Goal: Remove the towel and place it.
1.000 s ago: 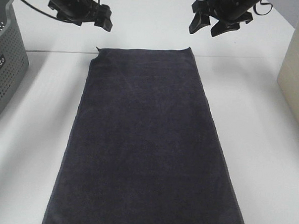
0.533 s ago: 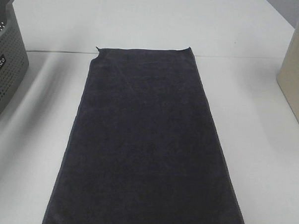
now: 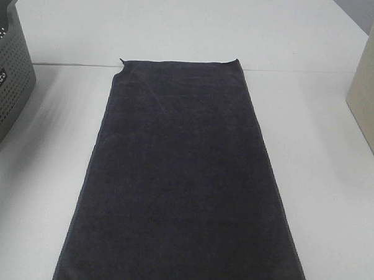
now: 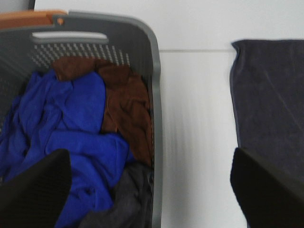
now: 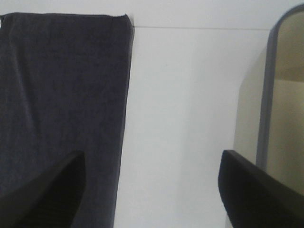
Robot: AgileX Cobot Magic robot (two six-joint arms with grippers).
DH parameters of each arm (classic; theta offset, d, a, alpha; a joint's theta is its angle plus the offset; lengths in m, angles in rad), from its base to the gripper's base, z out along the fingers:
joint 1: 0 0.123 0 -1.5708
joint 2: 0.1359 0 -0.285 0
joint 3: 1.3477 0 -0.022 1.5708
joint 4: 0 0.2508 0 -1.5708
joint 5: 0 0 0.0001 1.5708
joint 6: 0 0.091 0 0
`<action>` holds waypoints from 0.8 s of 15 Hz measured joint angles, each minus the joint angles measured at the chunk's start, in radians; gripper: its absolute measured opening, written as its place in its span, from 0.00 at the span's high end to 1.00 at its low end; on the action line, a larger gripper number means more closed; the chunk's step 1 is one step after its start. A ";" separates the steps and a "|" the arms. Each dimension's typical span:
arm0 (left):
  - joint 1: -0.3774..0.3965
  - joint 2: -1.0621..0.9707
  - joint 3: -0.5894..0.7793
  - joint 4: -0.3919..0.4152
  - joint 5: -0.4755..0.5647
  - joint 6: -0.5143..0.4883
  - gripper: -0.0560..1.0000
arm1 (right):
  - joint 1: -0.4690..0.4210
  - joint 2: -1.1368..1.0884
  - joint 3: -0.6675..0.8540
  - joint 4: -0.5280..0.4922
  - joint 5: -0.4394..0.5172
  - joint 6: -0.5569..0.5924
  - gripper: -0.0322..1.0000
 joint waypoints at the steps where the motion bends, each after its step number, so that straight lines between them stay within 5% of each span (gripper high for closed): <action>1: 0.000 -0.047 0.058 0.002 -0.010 0.000 0.14 | 0.000 -0.086 0.093 -0.008 0.001 0.000 0.25; 4: 0.000 -0.518 0.562 0.004 -0.119 -0.005 0.14 | 0.000 -0.457 0.490 -0.009 0.001 0.000 0.25; 12: 0.000 -1.287 1.196 0.092 -0.157 -0.012 0.14 | 0.000 -1.120 1.166 -0.011 -0.064 0.000 0.25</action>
